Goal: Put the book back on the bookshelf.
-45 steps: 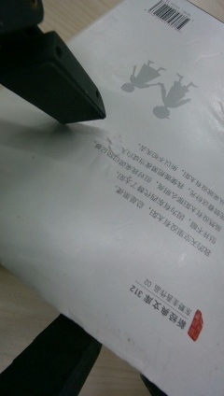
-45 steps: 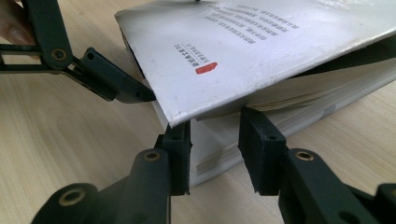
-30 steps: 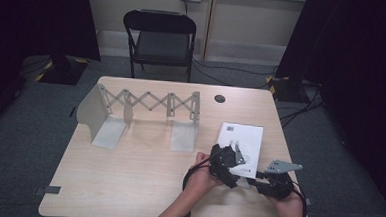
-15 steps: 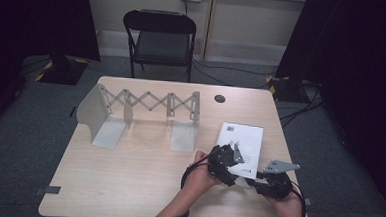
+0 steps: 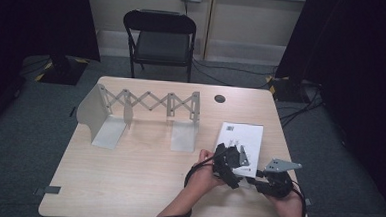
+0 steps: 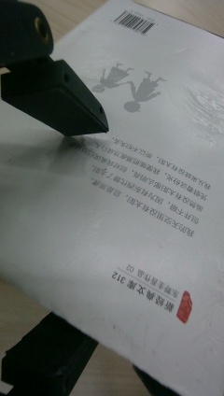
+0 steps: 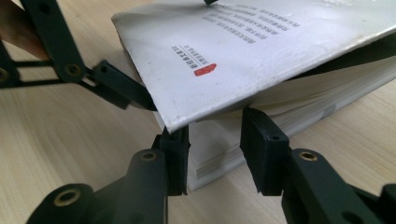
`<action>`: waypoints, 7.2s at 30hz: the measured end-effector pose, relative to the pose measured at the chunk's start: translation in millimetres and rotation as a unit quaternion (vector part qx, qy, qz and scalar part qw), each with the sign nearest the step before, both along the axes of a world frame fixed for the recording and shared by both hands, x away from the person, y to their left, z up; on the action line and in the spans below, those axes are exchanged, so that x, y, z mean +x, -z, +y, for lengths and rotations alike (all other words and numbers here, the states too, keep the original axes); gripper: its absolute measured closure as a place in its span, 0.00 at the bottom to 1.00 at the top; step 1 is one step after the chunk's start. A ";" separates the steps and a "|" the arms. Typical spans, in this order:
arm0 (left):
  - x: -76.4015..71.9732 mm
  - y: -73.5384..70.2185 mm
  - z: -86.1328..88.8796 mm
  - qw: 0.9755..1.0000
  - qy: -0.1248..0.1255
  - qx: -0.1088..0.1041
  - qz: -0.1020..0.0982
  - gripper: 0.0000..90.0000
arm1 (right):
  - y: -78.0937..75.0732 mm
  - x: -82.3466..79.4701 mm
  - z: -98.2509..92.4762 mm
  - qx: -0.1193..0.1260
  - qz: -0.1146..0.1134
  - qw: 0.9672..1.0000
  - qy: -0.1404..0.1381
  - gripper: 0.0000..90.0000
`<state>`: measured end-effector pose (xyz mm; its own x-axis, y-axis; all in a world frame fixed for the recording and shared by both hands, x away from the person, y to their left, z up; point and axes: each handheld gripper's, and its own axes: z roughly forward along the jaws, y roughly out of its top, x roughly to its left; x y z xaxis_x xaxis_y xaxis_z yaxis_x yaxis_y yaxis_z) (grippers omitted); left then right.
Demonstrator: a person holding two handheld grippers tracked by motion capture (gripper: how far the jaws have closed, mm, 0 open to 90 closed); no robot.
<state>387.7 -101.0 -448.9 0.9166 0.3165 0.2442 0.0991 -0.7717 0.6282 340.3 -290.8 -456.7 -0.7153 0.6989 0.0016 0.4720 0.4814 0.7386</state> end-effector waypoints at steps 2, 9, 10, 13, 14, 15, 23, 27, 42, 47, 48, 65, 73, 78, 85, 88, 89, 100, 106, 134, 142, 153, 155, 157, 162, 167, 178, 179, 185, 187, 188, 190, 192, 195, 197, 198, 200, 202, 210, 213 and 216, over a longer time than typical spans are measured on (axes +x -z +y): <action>0.3 1.8 -0.7 1.000 0.000 0.002 -0.011 0.11 | -0.4 0.0 0.3 -0.003 -0.001 1.000 0.000 0.70; -0.7 0.6 -0.2 1.000 0.004 0.004 -0.023 0.19 | 0.6 0.7 -0.5 0.005 0.007 1.000 0.004 0.69; -1.4 -1.4 0.5 1.000 0.006 0.002 -0.022 0.22 | 0.5 0.9 -1.1 0.009 0.008 1.000 0.003 0.69; -2.9 -8.0 0.7 0.999 0.019 0.014 -0.022 0.29 | 0.4 1.1 -3.1 0.023 -0.002 1.000 0.006 0.57; -2.9 -8.0 0.7 0.999 0.019 0.014 -0.022 0.32 | 0.4 1.1 -3.1 0.023 -0.002 1.000 0.006 0.57; -3.9 -8.4 0.2 0.999 0.021 0.018 -0.026 0.32 | 0.7 1.1 -4.5 0.012 -0.007 1.000 0.011 0.57; -5.5 -7.0 -2.3 0.999 0.017 0.024 -0.028 0.31 | 5.5 6.3 -2.5 -0.003 -0.006 1.000 0.025 0.63; -3.3 -6.5 0.4 0.999 0.023 0.015 -0.020 0.27 | 4.2 6.0 -1.8 0.000 -0.005 1.000 0.024 0.65; -6.2 -7.4 -3.2 0.996 0.019 0.036 -0.078 0.34 | -0.3 5.1 -6.4 0.039 -0.016 0.999 0.023 0.51; -4.4 -21.4 7.6 0.998 0.012 0.018 -0.062 0.44 | 5.5 0.4 -16.7 0.001 -0.041 0.999 0.004 0.41; -4.2 -22.8 8.0 0.998 0.010 0.020 -0.061 0.45 | 7.3 -0.4 -18.8 -0.005 -0.040 0.999 -0.004 0.40; 10.2 -55.3 3.6 0.998 0.004 0.053 -0.017 0.52 | 15.6 -12.9 -21.8 -0.030 -0.067 0.996 -0.059 0.30; 13.9 -59.8 4.5 0.998 0.004 0.061 -0.002 0.52 | 24.4 -7.9 -17.5 -0.057 -0.075 0.994 -0.046 0.25; 15.2 -61.1 6.3 0.998 0.002 0.057 0.004 0.52 | 25.8 -11.1 -21.2 -0.079 -0.068 0.993 -0.057 0.29; 16.5 -63.7 4.4 0.998 0.003 0.066 0.006 0.52 | 33.1 -3.1 -24.7 -0.074 -0.060 0.995 -0.030 0.28; 17.7 -64.6 3.7 0.998 0.003 0.066 0.009 0.52 | 34.6 0.5 -23.5 -0.068 -0.064 0.995 -0.019 0.29; 18.1 -65.0 3.8 0.998 0.003 0.067 0.011 0.52 | 35.4 2.0 -23.5 -0.065 -0.067 0.996 -0.014 0.28; 14.8 -64.6 5.5 0.997 0.000 0.076 0.017 0.53 | 35.2 7.7 -4.8 -0.094 -0.105 0.990 -0.007 0.26; 11.5 -66.7 7.8 0.997 0.001 0.077 0.019 0.56 | 31.9 1.7 0.5 -0.103 -0.120 0.987 0.001 0.30; 10.4 -79.9 7.9 0.996 0.009 0.083 0.020 0.57 | 14.2 -8.0 8.2 -0.076 -0.158 0.984 -0.024 0.43; 5.3 -84.2 7.5 0.996 0.016 0.085 0.019 0.57 | 4.0 -15.1 8.2 -0.095 -0.193 0.975 -0.054 0.42; 4.1 -86.6 8.9 0.996 0.016 0.082 0.028 0.58 | 2.8 -14.9 7.1 -0.089 -0.192 0.975 -0.069 0.42; 3.2 -86.4 7.5 0.996 0.020 0.088 0.023 0.58 | 4.8 -15.5 8.4 -0.093 -0.194 0.974 -0.074 0.42; 2.0 -85.9 6.7 0.996 0.017 0.088 0.025 0.58 | 6.0 -15.7 9.9 -0.100 -0.196 0.972 -0.078 0.39; 2.5 -85.6 7.4 0.996 0.020 0.088 0.030 0.58 | 7.0 -14.5 12.3 -0.115 -0.205 0.968 -0.085 0.36; 2.6 -85.2 5.6 0.995 0.022 0.089 0.032 0.58 | 9.5 -14.1 16.7 -0.135 -0.222 0.960 -0.100 0.33; -0.2 -82.2 4.3 0.997 0.026 0.066 0.040 0.43 | -3.0 -17.8 8.0 -0.134 -0.219 0.959 -0.115 0.70; 0.2 -83.5 6.2 0.997 0.026 0.063 0.039 0.38 | -1.9 -18.1 6.1 -0.134 -0.218 0.960 -0.115 0.70; 1.7 -79.4 34.0 0.999 0.008 0.028 0.045 0.29 | -11.4 -17.0 -11.8 -0.084 -0.173 0.975 -0.114 1.00; 2.4 -77.4 42.5 0.998 0.004 0.022 0.051 0.29 | -19.5 -15.0 -19.5 -0.033 -0.168 0.981 -0.094 1.00; 1.2 -75.0 45.1 0.998 0.002 0.025 0.054 0.29 | -23.1 -15.6 -20.7 -0.029 -0.171 0.981 -0.085 1.00; -2.0 -70.2 49.0 0.998 0.005 0.035 0.052 0.29 | -22.3 -17.2 -21.9 -0.035 -0.165 0.983 -0.078 1.00; -3.0 -67.9 49.9 0.998 0.007 0.036 0.054 0.30 | -18.8 -17.2 -21.9 -0.041 -0.159 0.984 -0.072 0.94; -3.5 -51.7 54.9 0.997 -0.001 0.031 0.066 0.29 | -7.7 -15.2 -19.9 -0.039 -0.133 0.989 -0.059 0.76; -3.6 -44.0 57.6 0.997 0.000 0.038 0.068 0.29 | -2.6 -12.6 -17.3 -0.023 -0.110 0.992 -0.053 0.66; -4.2 -39.3 59.3 0.997 -0.002 0.039 0.067 0.29 | -0.2 -11.1 -16.8 -0.017 -0.096 0.994 -0.051 0.61; -2.7 -31.5 66.6 0.997 -0.008 0.040 0.070 0.28 | 6.8 -8.9 -15.0 -0.005 -0.075 0.996 -0.045 0.52; 0.8 -24.0 76.9 0.996 -0.020 0.031 0.079 0.28 | 13.7 -6.8 -13.5 -0.006 -0.059 0.997 -0.043 0.46; 12.6 4.8 96.0 0.993 -0.042 0.020 0.105 0.26 | 26.0 -0.9 5.1 -0.018 -0.024 0.997 -0.069 0.38; 15.7 15.0 96.5 0.993 -0.039 0.005 0.115 0.26 | 30.9 0.4 14.4 -0.033 -0.019 0.996 -0.076 0.35; 18.1 18.8 96.0 0.993 -0.039 0.007 0.112 0.25 | 34.0 1.6 19.0 -0.033 -0.017 0.996 -0.079 0.31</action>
